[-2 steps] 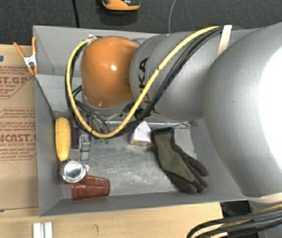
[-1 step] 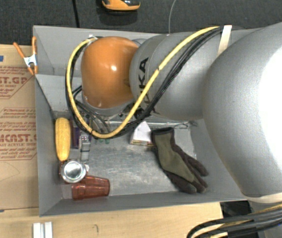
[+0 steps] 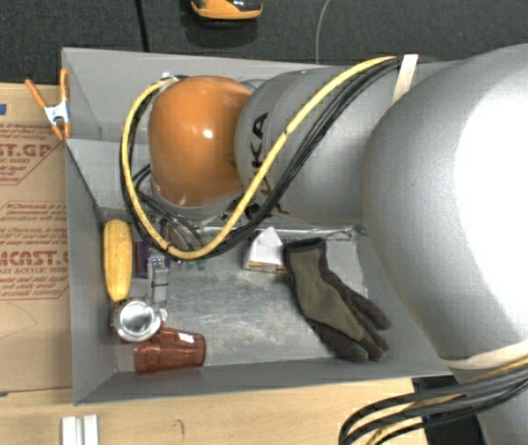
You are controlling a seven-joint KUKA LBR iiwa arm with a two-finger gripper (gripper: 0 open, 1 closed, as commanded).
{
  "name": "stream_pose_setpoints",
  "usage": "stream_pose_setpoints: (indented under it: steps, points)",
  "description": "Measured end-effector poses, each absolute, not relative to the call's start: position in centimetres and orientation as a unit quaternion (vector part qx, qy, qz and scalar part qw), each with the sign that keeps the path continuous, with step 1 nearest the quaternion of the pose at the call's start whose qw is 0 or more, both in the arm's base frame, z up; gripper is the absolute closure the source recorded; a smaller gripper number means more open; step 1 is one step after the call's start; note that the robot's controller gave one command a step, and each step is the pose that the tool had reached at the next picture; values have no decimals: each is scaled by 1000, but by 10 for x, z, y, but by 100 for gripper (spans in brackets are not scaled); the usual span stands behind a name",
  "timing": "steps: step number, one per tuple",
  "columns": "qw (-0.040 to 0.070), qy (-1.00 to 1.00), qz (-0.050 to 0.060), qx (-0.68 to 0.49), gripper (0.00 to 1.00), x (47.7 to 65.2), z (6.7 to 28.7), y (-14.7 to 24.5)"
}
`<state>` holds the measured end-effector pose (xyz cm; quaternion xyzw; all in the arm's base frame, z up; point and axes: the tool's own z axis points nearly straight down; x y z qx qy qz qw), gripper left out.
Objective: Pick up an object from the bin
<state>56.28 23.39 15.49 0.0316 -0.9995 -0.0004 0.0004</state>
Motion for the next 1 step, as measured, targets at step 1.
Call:
stream_pose_setpoints:
  steps: [1]
  points:
    - [-6,-998,-2,66,0,519,133,229]
